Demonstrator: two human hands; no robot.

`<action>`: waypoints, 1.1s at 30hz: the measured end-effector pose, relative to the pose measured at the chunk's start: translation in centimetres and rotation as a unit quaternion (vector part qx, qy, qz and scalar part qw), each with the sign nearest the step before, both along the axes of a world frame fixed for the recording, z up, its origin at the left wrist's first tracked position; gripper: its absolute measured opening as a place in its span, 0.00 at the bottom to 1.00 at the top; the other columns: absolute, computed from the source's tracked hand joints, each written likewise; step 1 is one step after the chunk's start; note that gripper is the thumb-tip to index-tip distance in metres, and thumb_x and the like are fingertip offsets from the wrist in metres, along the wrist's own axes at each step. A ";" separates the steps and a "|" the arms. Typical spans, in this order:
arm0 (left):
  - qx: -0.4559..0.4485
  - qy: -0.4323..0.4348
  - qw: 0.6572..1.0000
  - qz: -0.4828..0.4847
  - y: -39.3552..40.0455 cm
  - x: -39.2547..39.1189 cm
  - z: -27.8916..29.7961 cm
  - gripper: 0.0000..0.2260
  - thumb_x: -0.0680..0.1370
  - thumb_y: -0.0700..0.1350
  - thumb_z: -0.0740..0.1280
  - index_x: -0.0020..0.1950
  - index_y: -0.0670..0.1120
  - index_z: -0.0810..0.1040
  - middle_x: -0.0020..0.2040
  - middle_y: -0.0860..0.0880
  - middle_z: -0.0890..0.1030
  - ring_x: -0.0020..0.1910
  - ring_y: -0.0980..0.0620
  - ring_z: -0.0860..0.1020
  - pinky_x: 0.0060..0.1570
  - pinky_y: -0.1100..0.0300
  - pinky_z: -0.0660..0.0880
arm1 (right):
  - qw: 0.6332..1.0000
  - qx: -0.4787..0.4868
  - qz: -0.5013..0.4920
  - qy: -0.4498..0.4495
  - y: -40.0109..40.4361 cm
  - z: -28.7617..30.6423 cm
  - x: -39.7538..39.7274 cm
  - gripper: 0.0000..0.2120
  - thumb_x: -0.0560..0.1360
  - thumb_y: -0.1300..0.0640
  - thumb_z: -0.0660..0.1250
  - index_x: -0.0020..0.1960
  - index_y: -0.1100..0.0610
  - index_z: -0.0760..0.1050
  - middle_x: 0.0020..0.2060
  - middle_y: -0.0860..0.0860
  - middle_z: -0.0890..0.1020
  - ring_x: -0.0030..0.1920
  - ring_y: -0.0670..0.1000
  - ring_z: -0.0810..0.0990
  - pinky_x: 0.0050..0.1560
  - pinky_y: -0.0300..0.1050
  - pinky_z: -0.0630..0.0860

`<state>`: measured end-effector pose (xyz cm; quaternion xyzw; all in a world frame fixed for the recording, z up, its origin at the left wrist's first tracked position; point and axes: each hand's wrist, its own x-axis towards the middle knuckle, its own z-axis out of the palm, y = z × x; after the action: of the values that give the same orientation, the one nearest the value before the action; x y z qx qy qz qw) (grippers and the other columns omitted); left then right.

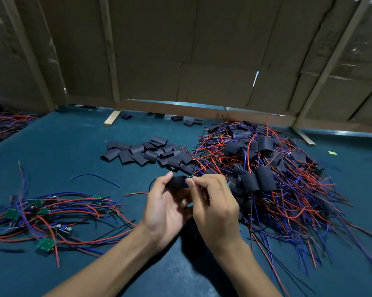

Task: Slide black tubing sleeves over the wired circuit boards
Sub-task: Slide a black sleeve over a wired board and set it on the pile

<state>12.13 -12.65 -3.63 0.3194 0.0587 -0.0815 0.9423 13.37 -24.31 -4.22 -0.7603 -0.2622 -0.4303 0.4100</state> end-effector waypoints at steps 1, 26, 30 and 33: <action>0.002 0.000 1.000 0.003 -0.1 0.1 0.0 0.17 0.76 0.55 0.63 0.49 0.41 0.79 0.42 0.43 0.81 0.38 0.48 0.81 0.39 0.57 0.81 | 1.000 -0.008 0.000 -0.009 -0.2 0.0 0.1 0.04 0.76 0.66 0.72 0.48 0.67 0.80 0.42 0.57 0.80 0.43 0.54 0.80 0.49 0.41 0.77; 0.147 -0.142 0.978 0.035 -1.1 -0.2 0.7 0.18 0.77 0.57 0.62 0.52 0.42 0.79 0.42 0.42 0.77 0.40 0.48 0.76 0.40 0.56 0.73 | 0.999 -0.017 0.014 0.035 -0.9 1.9 -1.5 0.08 0.76 0.62 0.73 0.54 0.62 0.82 0.47 0.57 0.82 0.47 0.56 0.81 0.49 0.52 0.78; 0.226 -0.174 0.953 0.104 0.9 0.0 1.8 0.12 0.83 0.51 0.59 0.55 0.45 0.78 0.40 0.46 0.82 0.35 0.52 0.78 0.33 0.61 0.71 | 0.990 0.063 -0.081 -0.097 -3.6 6.8 -1.0 0.06 0.77 0.61 0.72 0.53 0.62 0.82 0.47 0.55 0.81 0.47 0.50 0.77 0.51 0.37 0.72; 0.406 -0.121 0.888 0.179 3.5 0.8 2.4 0.09 0.84 0.40 0.60 0.48 0.45 0.80 0.38 0.48 0.82 0.35 0.55 0.78 0.31 0.64 0.73 | 0.969 0.135 -0.189 -0.079 -7.7 10.1 1.5 0.09 0.77 0.55 0.69 0.54 0.58 0.81 0.49 0.51 0.79 0.48 0.45 0.75 0.51 0.31 0.67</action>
<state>12.95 -9.13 -1.26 0.6656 0.0280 0.1592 0.7286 14.84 -32.06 5.92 -0.6973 -0.0850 -0.5900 0.3980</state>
